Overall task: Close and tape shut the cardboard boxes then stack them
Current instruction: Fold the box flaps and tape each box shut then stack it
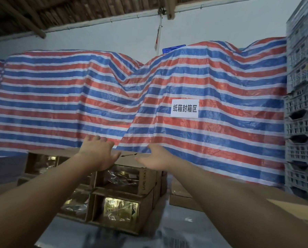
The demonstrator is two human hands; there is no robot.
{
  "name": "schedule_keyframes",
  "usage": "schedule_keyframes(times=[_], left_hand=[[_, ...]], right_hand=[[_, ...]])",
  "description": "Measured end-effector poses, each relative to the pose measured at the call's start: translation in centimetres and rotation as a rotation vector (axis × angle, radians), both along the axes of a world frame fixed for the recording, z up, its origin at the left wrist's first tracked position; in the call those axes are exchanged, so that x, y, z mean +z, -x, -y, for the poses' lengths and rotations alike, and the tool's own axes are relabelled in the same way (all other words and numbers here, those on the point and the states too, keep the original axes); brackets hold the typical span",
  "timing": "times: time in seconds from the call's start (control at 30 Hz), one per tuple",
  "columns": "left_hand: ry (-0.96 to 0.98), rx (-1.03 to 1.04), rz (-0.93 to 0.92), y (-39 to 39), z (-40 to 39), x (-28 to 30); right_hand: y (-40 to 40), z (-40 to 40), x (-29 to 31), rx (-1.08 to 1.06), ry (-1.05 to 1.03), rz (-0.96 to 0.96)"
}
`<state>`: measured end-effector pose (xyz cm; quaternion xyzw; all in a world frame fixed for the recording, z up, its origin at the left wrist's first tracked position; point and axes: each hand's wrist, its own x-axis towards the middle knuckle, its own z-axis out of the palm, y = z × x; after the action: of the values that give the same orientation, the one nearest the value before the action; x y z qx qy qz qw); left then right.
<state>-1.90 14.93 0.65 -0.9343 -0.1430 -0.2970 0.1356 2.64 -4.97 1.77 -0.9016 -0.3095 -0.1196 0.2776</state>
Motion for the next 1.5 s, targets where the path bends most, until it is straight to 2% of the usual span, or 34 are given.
schedule_keyframes(times=[0.13, 0.37, 0.63, 0.87, 1.07, 1.13, 1.27, 1.5], left_hand=[[-0.095, -0.003, -0.118, -1.9, -2.0, -1.6], [-0.089, -0.019, -0.088, -5.2, -3.9, -4.0], [0.038, -0.088, -0.088, -6.6, -5.0, -4.9], [0.001, -0.105, -0.031, -6.7, -4.9, -4.8], [-0.022, -0.105, 0.050, -6.3, -4.6, -3.6], [0.038, -0.128, 0.101, -5.9, -4.2, -3.1], [0.333, -0.236, 0.215, -4.5, -3.0, -1.0], [0.816, -0.579, 0.506, -1.8, 1.0, 5.0]], right_hand=[[-1.3, -1.8, -1.9, -0.081, 0.187, 0.122], [-3.1, -3.6, -3.8, -0.159, 0.270, 0.296], [-3.7, -4.2, -5.0, -0.141, 0.309, 0.252], [-3.5, -3.9, -4.6, -0.113, 0.372, 0.262], [-3.7, -3.8, -3.6, -0.163, 0.402, 0.356], [-3.6, -3.3, -2.5, -0.178, 0.392, 0.359], [-2.4, -1.6, 0.6, -0.142, 0.276, 0.333], [0.8, 2.8, 8.1, -0.124, 0.150, 0.306]])
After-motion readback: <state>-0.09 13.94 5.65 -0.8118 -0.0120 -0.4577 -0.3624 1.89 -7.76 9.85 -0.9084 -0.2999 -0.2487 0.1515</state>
